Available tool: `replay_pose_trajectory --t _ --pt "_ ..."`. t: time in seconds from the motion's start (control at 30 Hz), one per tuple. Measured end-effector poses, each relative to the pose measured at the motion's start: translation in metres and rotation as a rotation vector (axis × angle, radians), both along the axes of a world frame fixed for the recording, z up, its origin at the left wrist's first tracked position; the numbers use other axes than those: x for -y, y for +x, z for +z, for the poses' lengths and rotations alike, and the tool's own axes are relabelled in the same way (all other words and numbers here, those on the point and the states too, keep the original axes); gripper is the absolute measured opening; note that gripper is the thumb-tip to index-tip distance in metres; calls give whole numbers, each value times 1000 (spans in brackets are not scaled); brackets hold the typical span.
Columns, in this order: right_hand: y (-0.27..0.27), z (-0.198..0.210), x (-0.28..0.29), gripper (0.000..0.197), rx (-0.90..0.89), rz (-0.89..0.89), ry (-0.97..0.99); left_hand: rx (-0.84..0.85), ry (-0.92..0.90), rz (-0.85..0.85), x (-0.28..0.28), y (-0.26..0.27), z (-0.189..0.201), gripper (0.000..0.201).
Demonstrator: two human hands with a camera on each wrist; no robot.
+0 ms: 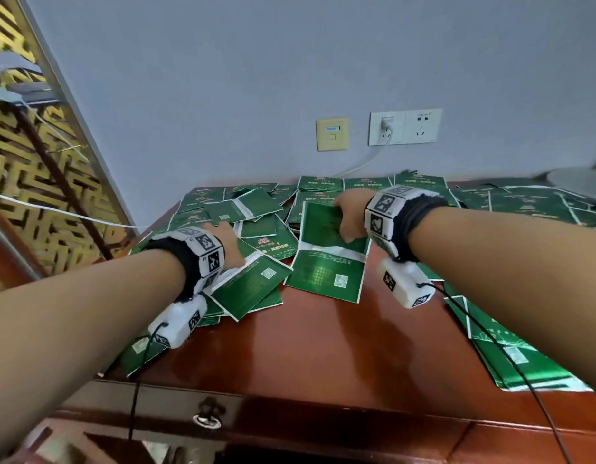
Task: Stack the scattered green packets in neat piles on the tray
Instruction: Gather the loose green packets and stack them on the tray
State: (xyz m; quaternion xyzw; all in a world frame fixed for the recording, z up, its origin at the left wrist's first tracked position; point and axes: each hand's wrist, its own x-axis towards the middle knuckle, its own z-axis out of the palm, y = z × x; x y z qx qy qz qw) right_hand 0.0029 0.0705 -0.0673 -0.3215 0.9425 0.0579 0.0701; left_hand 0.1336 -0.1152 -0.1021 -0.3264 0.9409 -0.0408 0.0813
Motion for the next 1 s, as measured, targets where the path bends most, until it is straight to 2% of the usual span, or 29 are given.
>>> replay_pose_trajectory --t 0.07,0.2,0.3,0.37,0.43,0.53,0.63,0.7,0.8,0.9,1.0 --pt "-1 -4 4 48 56 -24 -82 41 17 14 7 1 -1 80" --pt "1 -23 12 80 91 -66 -89 60 16 10 10 -2 -4 79" --pt "3 -31 19 67 115 -74 -68 66 -3 -2 9 -6 1 77" --pt "6 -31 20 40 69 -42 -61 23 -12 -24 10 -9 3 77" --pt "7 -28 17 18 -15 -4 -126 -65 -8 -89 8 -12 5 66" --pt "6 -22 12 17 -70 40 -111 -182 -39 -213 1 -16 9 39" --pt "9 -27 13 35 34 62 26 -204 -20 -319 -9 -16 8 29" --pt "13 -31 12 55 101 83 123 -134 73 -384 -18 -13 7 38" --pt "15 -37 8 79 123 106 143 7 134 -378 -25 -6 4 67" --pt "16 -40 7 93 41 133 187 138 -3 -307 -19 -2 -7 102" --pt "20 -42 9 94 49 129 221 187 29 -247 -16 1 -14 112"
